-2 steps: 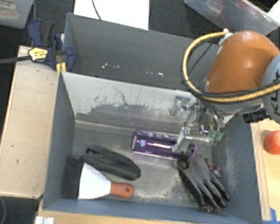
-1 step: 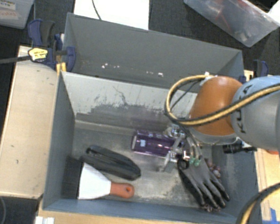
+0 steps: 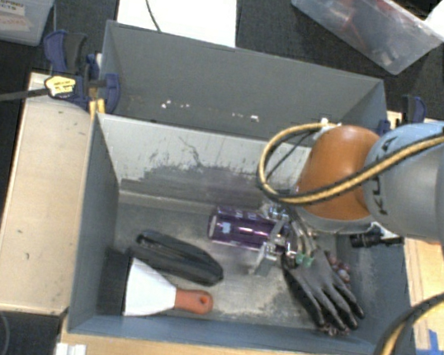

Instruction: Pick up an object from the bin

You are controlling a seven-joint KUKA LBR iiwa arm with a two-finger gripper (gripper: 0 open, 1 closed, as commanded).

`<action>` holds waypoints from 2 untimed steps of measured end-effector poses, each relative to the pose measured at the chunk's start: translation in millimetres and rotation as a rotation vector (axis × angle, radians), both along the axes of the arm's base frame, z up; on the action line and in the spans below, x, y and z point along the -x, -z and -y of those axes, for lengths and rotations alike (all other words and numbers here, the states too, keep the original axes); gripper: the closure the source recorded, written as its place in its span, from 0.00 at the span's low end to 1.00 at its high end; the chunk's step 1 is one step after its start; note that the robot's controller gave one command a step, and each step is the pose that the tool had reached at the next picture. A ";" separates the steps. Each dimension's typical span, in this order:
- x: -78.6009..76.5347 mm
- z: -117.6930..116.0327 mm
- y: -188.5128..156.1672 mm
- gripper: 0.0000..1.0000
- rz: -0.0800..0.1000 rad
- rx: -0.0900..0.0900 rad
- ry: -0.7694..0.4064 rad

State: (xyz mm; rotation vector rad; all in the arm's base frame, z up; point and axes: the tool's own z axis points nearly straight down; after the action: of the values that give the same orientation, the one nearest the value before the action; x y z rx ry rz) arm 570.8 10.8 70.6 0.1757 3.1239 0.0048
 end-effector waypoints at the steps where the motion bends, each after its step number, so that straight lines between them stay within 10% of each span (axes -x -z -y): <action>1: 9.4 -35.9 -30.3 0.00 -0.005 -0.001 0.028; 2: 3.1 -6.1 -6.4 0.00 -0.001 0.002 0.017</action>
Offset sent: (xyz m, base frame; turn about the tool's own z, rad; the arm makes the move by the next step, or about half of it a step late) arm -0.0036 0.0063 0.0060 0.0159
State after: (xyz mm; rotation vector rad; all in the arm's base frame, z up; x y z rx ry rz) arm 567.7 16.9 77.0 0.2028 3.1234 0.0021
